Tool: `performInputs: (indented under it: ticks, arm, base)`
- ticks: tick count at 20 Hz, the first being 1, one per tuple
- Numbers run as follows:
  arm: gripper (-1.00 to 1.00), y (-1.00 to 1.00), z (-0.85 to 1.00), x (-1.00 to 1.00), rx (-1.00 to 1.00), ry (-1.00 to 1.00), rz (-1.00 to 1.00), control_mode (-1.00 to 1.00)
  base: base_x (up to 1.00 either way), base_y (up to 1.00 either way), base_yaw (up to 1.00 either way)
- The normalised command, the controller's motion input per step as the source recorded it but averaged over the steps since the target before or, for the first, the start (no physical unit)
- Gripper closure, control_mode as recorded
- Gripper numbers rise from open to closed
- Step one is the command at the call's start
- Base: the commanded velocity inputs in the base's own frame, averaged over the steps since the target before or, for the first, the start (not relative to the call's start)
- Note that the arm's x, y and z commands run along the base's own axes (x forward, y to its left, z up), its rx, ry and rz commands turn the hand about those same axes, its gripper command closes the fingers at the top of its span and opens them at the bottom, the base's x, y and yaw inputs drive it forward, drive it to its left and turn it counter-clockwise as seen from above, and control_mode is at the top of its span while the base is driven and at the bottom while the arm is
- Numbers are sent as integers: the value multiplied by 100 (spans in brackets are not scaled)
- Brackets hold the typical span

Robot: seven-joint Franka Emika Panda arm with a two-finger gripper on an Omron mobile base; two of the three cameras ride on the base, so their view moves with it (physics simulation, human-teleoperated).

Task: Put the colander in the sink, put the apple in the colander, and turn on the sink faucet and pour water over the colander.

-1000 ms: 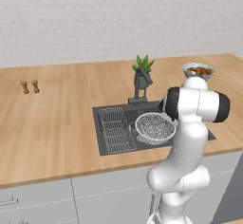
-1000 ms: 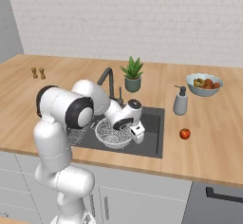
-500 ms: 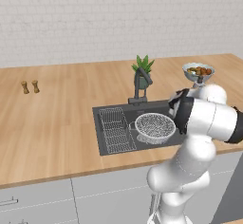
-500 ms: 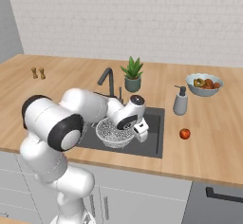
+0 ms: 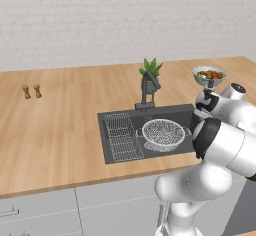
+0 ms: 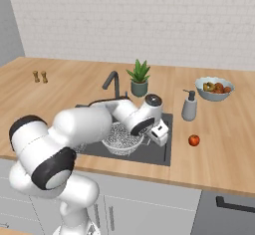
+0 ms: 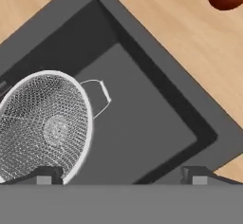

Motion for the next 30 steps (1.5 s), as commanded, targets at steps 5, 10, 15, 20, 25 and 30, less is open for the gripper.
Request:
performInputs:
  ticks: [5, 10, 15, 20, 25, 30]
  arm:
    - [-100, -48, 37, -41, -26, -21, 2, -100]
    - [-100, -52, 31, -6, -20, 1, 0, -100]
    - [-100, -51, 16, 0, -10, 17, 0, -100]
    - [-100, -51, 11, 0, 0, 30, 0, -100]
    - [-100, -32, 0, 0, 0, 18, 0, -100]
    - [-100, -4, -8, 2, 0, 0, 0, -100]
  base:
    - [0, 0, 0]
    - [0, 0, 0]
    - [0, 0, 0]
    - [0, 0, 0]
    - [0, 0, 0]
    - [0, 0, 0]
